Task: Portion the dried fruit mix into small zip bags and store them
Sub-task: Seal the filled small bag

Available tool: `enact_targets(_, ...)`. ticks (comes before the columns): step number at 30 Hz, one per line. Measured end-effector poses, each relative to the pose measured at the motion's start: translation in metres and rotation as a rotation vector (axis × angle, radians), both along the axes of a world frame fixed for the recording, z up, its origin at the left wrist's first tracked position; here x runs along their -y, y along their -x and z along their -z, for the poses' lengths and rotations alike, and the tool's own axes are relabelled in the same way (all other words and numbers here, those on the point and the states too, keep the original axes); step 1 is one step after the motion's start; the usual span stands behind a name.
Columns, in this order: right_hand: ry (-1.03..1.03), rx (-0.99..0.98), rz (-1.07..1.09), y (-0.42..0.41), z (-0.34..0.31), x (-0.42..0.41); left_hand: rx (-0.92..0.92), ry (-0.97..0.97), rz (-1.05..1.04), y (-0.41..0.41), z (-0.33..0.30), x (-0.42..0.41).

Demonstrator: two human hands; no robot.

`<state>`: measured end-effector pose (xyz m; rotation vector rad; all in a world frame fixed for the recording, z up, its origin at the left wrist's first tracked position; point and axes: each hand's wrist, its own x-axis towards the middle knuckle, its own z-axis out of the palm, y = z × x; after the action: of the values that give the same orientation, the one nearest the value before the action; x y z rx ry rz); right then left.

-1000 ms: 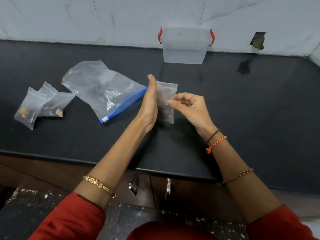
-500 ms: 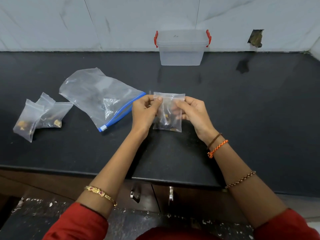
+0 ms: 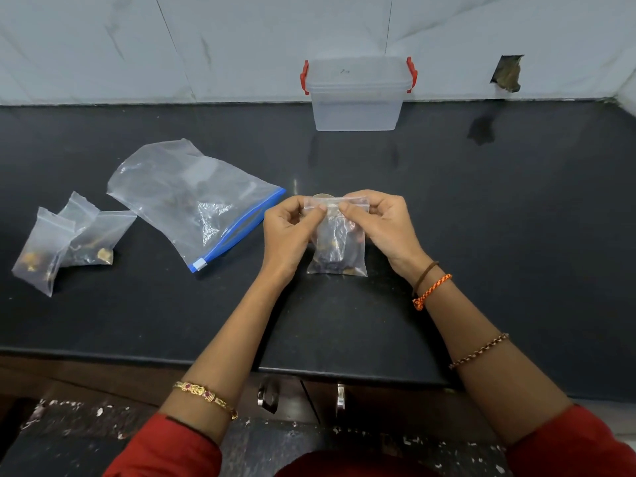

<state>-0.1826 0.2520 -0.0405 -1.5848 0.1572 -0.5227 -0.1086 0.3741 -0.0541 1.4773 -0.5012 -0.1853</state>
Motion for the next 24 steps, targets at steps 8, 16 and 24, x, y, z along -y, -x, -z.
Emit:
enact_targets(8, 0.107, -0.016, 0.04, -0.0046, 0.0029, -0.0001, 0.049, 0.013, 0.022, 0.0024, -0.0007, -0.0006)
enact_targets(16, 0.175, 0.001, 0.06, -0.0039, 0.0036, -0.0007, 0.119, 0.024, 0.012, 0.0047, -0.0031, 0.0003)
enact_targets(24, 0.208, -0.018, 0.079, -0.0054, 0.0096, 0.0025, 0.131, 0.006, 0.006, 0.0036, -0.0019, -0.001)
